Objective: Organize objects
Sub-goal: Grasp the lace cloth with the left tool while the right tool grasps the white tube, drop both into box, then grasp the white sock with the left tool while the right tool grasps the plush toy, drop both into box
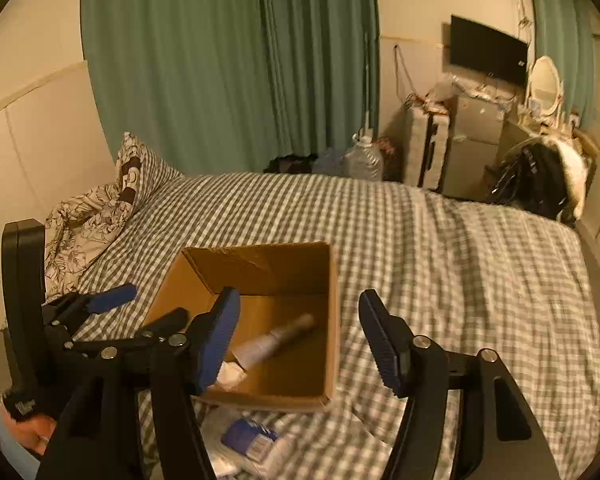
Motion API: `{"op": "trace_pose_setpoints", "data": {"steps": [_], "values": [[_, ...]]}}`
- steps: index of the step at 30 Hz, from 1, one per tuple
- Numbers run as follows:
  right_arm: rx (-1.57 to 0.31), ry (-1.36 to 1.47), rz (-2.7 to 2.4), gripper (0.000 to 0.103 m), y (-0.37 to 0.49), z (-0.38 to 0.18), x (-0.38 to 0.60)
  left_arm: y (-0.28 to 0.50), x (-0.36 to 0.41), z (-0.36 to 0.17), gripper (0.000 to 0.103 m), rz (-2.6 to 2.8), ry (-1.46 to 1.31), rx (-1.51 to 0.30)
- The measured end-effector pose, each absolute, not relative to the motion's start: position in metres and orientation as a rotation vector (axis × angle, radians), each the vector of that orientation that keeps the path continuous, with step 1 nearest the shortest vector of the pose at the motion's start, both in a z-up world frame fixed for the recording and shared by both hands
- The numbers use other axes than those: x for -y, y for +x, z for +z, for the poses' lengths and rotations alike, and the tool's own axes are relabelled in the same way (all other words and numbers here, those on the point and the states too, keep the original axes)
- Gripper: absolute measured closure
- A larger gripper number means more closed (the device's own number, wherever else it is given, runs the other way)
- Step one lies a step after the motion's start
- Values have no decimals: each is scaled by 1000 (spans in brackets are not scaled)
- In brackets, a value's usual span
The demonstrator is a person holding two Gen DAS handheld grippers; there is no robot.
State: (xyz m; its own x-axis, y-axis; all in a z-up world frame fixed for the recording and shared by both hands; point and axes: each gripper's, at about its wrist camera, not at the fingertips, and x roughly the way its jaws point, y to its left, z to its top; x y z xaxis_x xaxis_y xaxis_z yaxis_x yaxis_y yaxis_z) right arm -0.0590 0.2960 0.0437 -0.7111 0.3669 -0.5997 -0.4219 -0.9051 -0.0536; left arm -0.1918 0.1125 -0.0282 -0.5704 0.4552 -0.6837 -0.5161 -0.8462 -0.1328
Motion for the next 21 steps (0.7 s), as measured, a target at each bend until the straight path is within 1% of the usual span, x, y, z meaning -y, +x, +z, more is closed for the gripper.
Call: {"op": "trace_pose_setpoints", "data": {"steps": [1,5,9,13,21], "values": [[-109,-868,2566,39,-52,48,-293,-185,-108,-24,19,2393,-998,-115],[-35,-861,2552,38,-19,61,-270,-154,-89,-15,11,2438,-993,-130],[24,-898,2535,36,12,53,-250,-122,-74,-21,11,2454,-1020,-151],[52,-992,2497,36,32,19,-238,-94,-66,-46,11,2442,-1095,-165],[-10,-1182,2403,36,44,-60,-238,-62,-63,-117,11,2371,-1266,-249]]}}
